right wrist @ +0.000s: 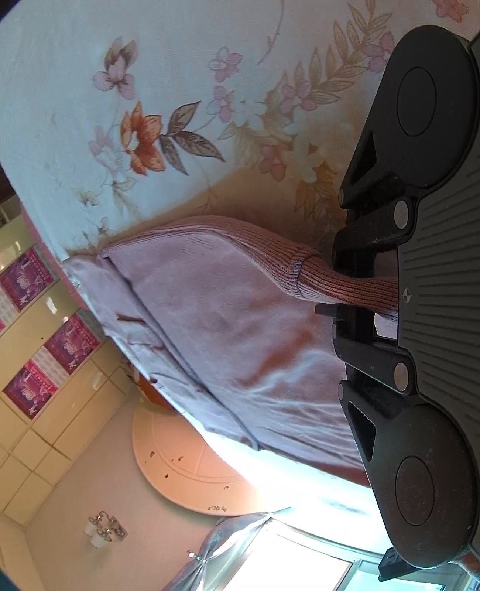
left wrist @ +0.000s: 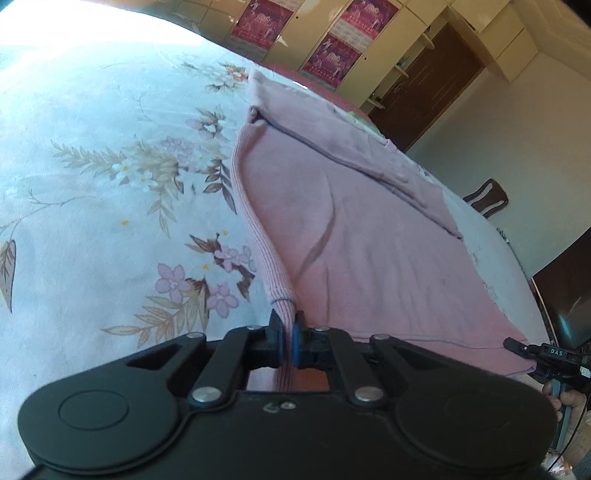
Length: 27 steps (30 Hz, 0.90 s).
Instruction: Fold small clothes
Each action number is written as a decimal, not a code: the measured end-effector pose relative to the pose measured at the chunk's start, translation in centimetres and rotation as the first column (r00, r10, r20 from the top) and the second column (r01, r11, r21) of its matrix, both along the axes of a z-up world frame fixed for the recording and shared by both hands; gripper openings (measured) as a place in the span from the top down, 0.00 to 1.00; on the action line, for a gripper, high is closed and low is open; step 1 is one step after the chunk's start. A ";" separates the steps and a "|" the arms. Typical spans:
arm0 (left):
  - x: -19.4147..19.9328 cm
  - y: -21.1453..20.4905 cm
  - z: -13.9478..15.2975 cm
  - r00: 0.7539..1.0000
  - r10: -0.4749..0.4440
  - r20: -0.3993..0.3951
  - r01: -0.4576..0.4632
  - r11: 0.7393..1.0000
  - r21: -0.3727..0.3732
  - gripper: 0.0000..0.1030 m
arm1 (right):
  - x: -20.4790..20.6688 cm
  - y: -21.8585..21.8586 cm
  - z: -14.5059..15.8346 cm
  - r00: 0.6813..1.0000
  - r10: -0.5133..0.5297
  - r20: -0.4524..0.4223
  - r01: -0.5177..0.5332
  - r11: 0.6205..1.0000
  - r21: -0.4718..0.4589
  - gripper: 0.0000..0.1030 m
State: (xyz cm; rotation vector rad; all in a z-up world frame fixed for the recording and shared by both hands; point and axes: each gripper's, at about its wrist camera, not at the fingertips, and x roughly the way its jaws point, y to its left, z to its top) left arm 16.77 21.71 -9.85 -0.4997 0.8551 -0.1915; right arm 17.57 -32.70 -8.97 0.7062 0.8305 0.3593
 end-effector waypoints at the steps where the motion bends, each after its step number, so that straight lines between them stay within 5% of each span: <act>1: -0.3 0.1 0.1 1.000 0.006 0.012 -0.006 1.000 -0.016 0.96 | -0.4 -0.2 0.6 1.000 -0.001 0.031 0.001 1.000 0.009 0.93; 4: -0.3 0.2 -1.9 0.999 0.016 -0.048 -0.017 1.000 -0.010 0.95 | -0.2 -0.4 -0.6 1.000 0.017 -0.019 -0.018 0.999 -0.049 0.93; 6: -0.6 0.7 -2.6 0.997 0.057 -0.046 -0.060 0.996 -0.073 0.96 | 0.1 -0.1 -2.2 0.997 0.032 -0.068 -0.037 0.997 -0.066 0.93; 17: 0.0 2.3 0.2 0.971 0.218 0.099 -0.178 0.933 -0.313 0.97 | 2.9 0.2 2.8 0.998 0.006 0.069 -0.005 1.000 -0.015 0.93; 27: 14.7 0.3 4.3 0.952 0.243 0.188 -0.179 0.936 -0.304 0.97 | 16.4 -0.4 6.5 0.989 -0.107 0.100 0.105 0.994 0.028 0.93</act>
